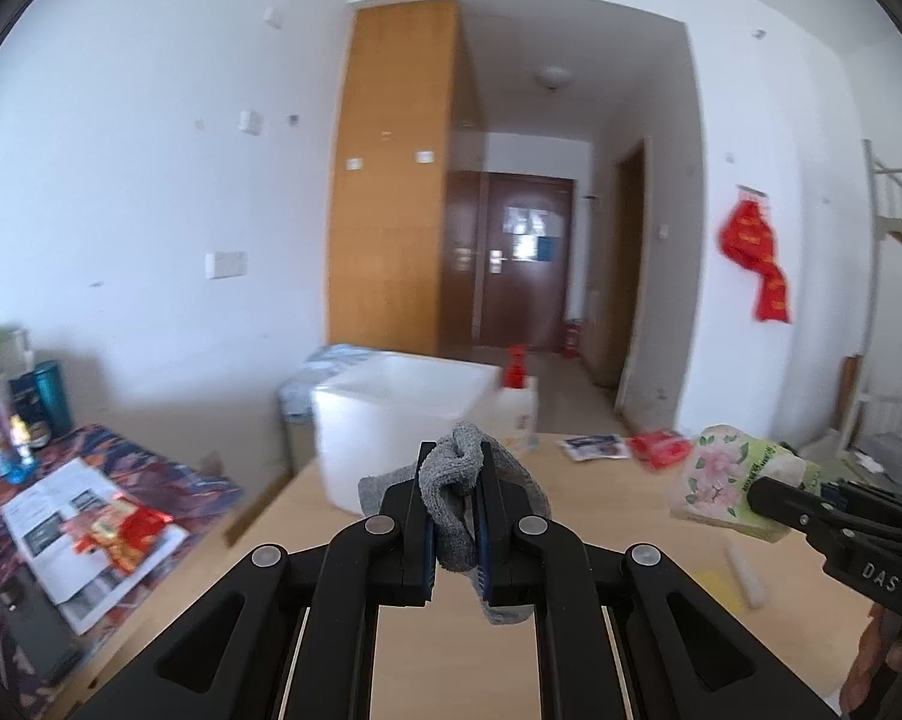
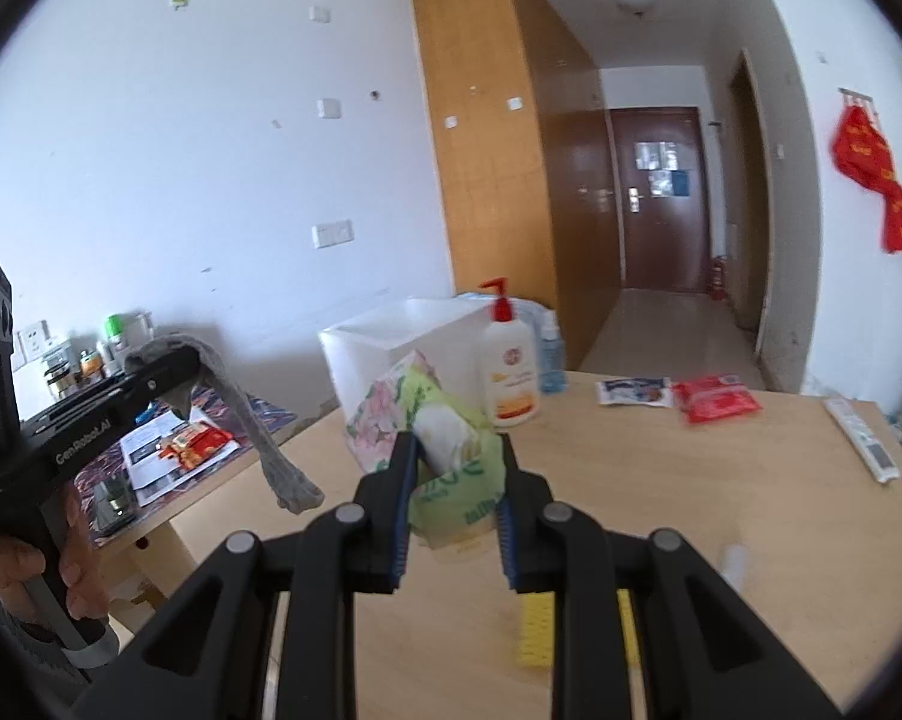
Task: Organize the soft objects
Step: 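Lift and carry the sock and wipes pack in both tools toward the foam box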
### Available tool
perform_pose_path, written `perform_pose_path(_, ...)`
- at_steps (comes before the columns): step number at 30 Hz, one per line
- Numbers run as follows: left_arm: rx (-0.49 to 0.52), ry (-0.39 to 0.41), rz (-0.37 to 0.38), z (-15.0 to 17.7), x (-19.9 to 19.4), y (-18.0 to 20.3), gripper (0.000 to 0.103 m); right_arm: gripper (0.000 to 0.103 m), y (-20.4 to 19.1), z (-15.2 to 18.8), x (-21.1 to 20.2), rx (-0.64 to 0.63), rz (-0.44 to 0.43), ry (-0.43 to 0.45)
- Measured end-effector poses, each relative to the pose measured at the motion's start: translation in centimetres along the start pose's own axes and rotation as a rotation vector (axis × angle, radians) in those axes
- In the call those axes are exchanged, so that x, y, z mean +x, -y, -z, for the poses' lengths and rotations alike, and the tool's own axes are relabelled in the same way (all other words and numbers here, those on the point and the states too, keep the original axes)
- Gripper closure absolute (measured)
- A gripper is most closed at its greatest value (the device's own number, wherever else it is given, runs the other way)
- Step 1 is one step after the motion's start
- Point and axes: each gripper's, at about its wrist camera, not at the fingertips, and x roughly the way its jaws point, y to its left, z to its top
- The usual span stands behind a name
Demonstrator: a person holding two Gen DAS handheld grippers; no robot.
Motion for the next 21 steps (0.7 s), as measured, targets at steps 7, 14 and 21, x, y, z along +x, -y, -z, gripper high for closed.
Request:
perform_pose_path(7,-0.022,-0.001,-0.146,0.3,0.1,-1.9,0.093,0.075,-2.4,-0.6,2.2,-0.033,-0.064,-0.024)
perform_pose_path(14,-0.03,-0.009,-0.188,0.4,0.5,-3.0,0.093,0.075,-3.4,-1.0,3.9,-0.052,-0.094,-0.039)
perform_pose_path(21,-0.03,-0.013,-0.181,0.1,1.3,-3.3,0.092,0.075,-3.6,-1.4,4.9,-0.055,-0.097,-0.049)
